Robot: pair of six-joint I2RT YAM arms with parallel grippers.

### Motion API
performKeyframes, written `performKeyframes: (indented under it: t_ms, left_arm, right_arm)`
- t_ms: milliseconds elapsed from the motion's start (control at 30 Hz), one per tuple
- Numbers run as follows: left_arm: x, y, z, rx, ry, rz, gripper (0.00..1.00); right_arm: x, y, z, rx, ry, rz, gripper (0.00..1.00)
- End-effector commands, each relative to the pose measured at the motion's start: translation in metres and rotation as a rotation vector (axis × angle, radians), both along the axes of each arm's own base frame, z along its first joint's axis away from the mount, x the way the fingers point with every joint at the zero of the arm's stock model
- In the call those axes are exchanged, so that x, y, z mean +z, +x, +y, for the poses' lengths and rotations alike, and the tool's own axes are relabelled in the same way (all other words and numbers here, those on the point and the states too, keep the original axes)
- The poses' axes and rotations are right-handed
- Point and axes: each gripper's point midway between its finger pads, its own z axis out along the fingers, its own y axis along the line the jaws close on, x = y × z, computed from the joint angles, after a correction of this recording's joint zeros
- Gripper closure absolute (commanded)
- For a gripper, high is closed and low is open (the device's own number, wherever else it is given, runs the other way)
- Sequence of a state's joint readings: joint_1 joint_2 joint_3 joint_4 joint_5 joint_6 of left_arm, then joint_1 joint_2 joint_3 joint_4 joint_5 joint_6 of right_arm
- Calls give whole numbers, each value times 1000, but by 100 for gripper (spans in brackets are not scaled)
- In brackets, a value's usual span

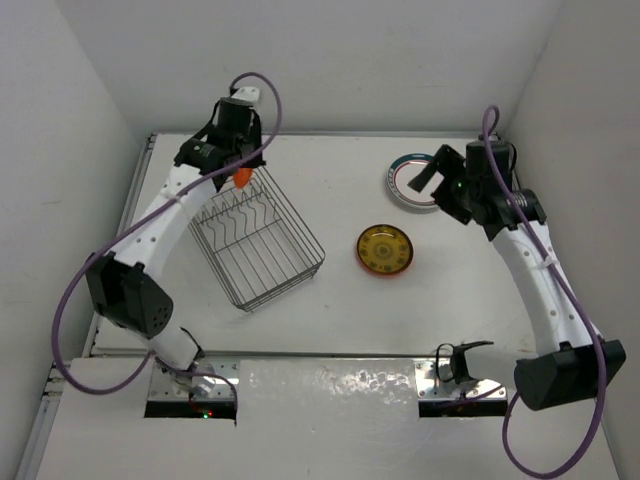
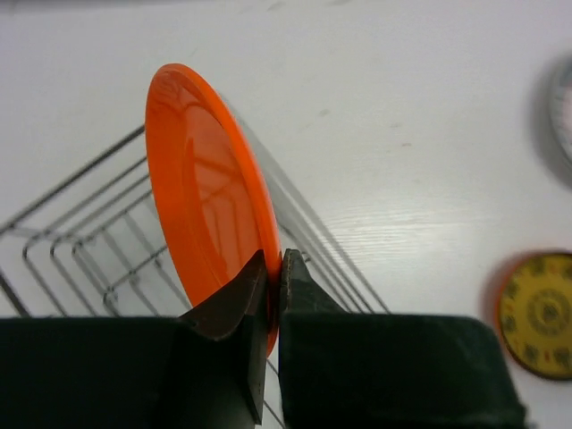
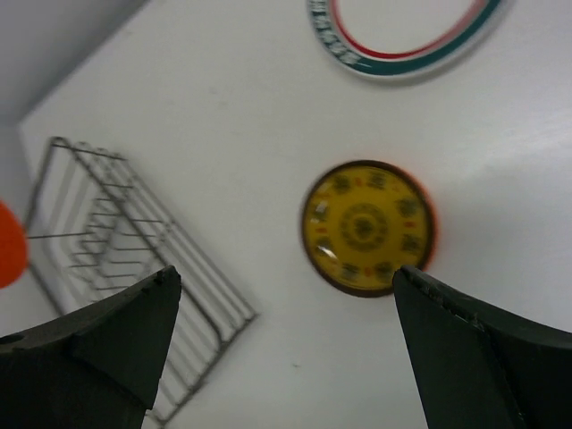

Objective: Unload the plates from the dish rack

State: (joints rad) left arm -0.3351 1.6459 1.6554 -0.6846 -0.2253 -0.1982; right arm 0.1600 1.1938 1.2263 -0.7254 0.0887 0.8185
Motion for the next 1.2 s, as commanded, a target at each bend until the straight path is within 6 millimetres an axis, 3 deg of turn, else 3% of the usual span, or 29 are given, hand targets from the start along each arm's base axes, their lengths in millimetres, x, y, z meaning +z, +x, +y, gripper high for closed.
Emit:
performKeyframes:
  t_ms: [0, 33, 67, 100, 133, 167, 200, 333, 500, 600, 633, 767, 800, 867, 900, 933, 967, 1000, 1067, 1100, 1167]
  left_arm:
    - [71, -23, -94, -478, 92, -258, 100]
    - [66, -32, -113, -552, 149, -261, 100]
    - [52, -54, -149, -697, 244, -252, 100]
    - [42, -61, -162, -740, 289, -240, 100]
    - [35, -65, -170, -755, 344, -231, 100]
    - [16, -76, -189, -824, 391, -200, 100]
    - [11, -79, -194, -831, 411, -200, 100]
    - [-7, -94, -232, -915, 445, -190, 100]
    - [0, -100, -264, -965, 455, -233, 100]
    - [4, -105, -278, -1001, 422, -247, 100]
    - [6, -106, -281, -1011, 408, -252, 100]
    - [0, -115, -294, -1057, 366, -236, 100]
    - [-2, -116, -296, -1054, 363, -235, 100]
    - [-2, -116, -297, -1048, 353, -235, 99]
    - [-1, -115, -297, -1040, 347, -241, 92]
    - [0, -115, -297, -1030, 342, -243, 85]
    - [1, -112, -294, -1003, 347, -246, 72]
    - [6, -110, -292, -974, 338, -256, 47]
    - [2, -107, -280, -915, 355, -248, 16]
    - [2, -111, -272, -893, 344, -247, 0]
    - [7, -112, -258, -834, 325, -260, 0]
  right_arm:
    - [40, 34, 47, 54, 273, -84, 1]
    - [45, 41, 55, 54, 326, -78, 1]
    - [63, 47, 62, 82, 363, -97, 1]
    - [56, 55, 68, 86, 375, -60, 1]
    - [70, 61, 71, 95, 397, -79, 1]
    - [70, 61, 74, 107, 406, -60, 1]
    - [70, 65, 77, 116, 403, -50, 1]
    - [53, 59, 83, 146, 404, -1, 1]
    - [9, 41, 85, 162, 346, 106, 1]
    - [-15, 33, 96, 192, 398, 155, 6]
    - [-14, 39, 100, 203, 420, 126, 7]
    - [-27, 43, 109, 232, 458, 139, 25]
    - [-29, 43, 110, 235, 453, 142, 37]
    - [-34, 45, 106, 214, 438, 146, 51]
    - [-38, 44, 103, 202, 435, 152, 86]
    - [-41, 46, 97, 174, 411, 150, 97]
    - [-40, 48, 91, 157, 396, 140, 100]
    - [-44, 48, 86, 136, 384, 142, 100]
    - [-44, 53, 70, 85, 372, 111, 100]
    - [-55, 51, 62, 61, 365, 121, 100]
    - [-58, 58, 42, 35, 342, 76, 100]
